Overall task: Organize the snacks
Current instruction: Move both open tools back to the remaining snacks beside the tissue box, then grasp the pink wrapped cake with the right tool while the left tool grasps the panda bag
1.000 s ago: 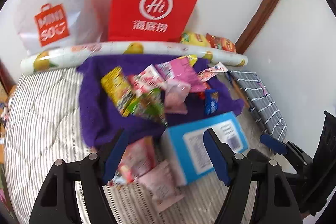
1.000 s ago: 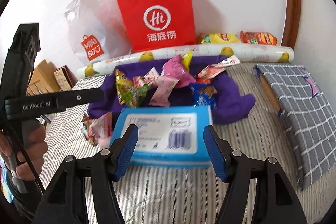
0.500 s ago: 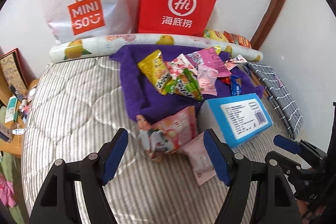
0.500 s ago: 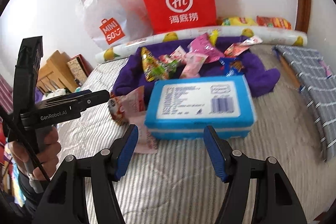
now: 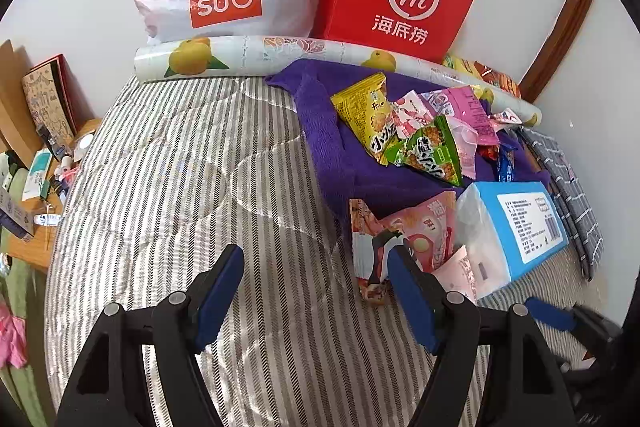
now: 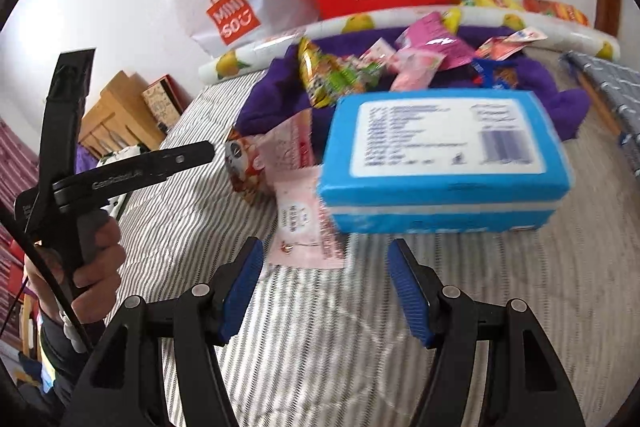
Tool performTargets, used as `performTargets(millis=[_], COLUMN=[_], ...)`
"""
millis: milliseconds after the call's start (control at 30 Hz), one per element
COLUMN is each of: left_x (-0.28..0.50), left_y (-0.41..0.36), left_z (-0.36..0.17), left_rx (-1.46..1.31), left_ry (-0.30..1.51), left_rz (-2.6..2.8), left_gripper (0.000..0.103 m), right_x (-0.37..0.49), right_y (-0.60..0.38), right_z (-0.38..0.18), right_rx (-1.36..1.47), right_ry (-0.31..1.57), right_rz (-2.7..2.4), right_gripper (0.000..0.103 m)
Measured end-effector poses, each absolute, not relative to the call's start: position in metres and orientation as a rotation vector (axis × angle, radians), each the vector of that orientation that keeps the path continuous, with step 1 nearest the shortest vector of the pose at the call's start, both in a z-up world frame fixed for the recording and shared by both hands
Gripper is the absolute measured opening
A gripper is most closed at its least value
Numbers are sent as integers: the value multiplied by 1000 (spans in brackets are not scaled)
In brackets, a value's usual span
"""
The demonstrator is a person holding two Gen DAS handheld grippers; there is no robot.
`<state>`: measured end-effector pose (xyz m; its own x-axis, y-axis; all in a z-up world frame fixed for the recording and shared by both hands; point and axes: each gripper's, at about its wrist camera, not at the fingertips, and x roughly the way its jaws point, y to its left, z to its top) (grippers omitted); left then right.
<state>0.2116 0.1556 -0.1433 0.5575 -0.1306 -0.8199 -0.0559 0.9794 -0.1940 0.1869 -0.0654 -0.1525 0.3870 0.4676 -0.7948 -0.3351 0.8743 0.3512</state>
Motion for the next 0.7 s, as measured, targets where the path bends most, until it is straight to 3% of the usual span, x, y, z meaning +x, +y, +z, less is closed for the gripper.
performTargets(millis=[300, 467, 600, 700], left_x=[206, 202, 202, 199], left_y=[163, 169, 170, 171], left_z=[-148, -155, -160, -160], left_rx=[-255, -257, -260, -270], left_ry=[984, 1011, 1023, 1023], left_rz=[-43, -36, -33, -36], left_gripper=[73, 72, 73, 73], right_x=[189, 182, 183, 182], right_y=[-34, -16, -3, -5], right_z=[-184, -189, -189, -190], right_rx=[153, 101, 25, 24], right_ry=[1103, 1014, 999, 995], right_rz=[461, 370, 251, 253], right_gripper=[62, 63, 51, 49])
